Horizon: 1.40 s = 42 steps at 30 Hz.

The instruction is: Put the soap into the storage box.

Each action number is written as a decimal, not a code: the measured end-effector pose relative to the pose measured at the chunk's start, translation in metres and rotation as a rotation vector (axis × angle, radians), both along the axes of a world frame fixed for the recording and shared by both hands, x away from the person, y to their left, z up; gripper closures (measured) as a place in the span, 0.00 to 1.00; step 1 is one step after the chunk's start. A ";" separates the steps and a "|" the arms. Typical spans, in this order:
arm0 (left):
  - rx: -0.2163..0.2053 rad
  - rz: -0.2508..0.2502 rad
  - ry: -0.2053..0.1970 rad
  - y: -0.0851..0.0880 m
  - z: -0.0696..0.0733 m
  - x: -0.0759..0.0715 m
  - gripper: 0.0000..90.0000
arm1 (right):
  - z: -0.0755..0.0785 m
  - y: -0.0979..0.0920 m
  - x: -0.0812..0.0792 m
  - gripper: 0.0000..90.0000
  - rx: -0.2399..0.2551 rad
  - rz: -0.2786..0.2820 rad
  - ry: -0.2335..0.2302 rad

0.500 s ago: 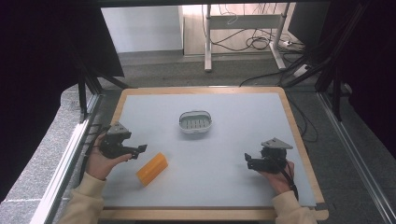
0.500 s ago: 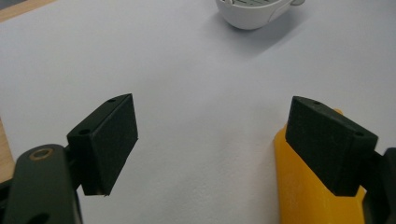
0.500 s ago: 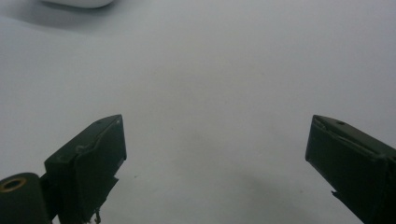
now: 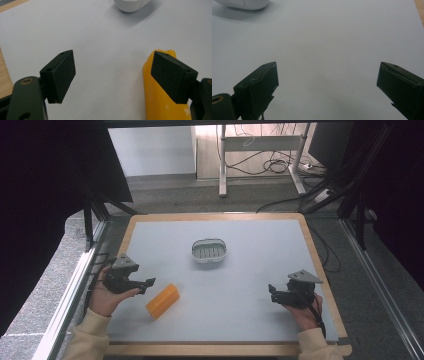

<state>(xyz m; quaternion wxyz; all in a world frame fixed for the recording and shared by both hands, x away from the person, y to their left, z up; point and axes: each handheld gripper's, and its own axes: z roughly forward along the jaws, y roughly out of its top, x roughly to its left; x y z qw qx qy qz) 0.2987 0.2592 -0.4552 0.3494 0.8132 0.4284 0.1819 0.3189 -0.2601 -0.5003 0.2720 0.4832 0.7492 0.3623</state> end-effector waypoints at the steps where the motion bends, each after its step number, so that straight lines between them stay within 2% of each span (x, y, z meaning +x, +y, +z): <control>1: 0.001 0.000 0.000 0.001 0.000 0.000 0.22 | 0.001 -0.002 0.000 0.06 0.004 -0.004 -0.004; 11: 0.012 0.002 0.010 0.001 -0.002 0.003 0.22 | -0.004 -0.004 0.003 0.07 -0.009 0.003 -0.003; 18: 0.013 0.000 -0.016 0.001 0.010 -0.004 0.22 | -0.003 -0.003 -0.001 0.09 -0.015 0.016 -0.009; 22: 0.013 -0.005 -0.015 0.001 0.013 -0.006 0.22 | -0.004 -0.003 -0.001 0.09 -0.018 0.026 -0.011; 34: 0.042 -0.043 0.039 -0.011 0.017 -0.009 0.22 | -0.004 -0.001 -0.002 0.10 -0.038 0.042 -0.016; 42: 0.066 -0.079 0.057 -0.020 0.015 -0.010 0.22 | -0.005 0.001 -0.002 0.10 -0.054 0.049 -0.017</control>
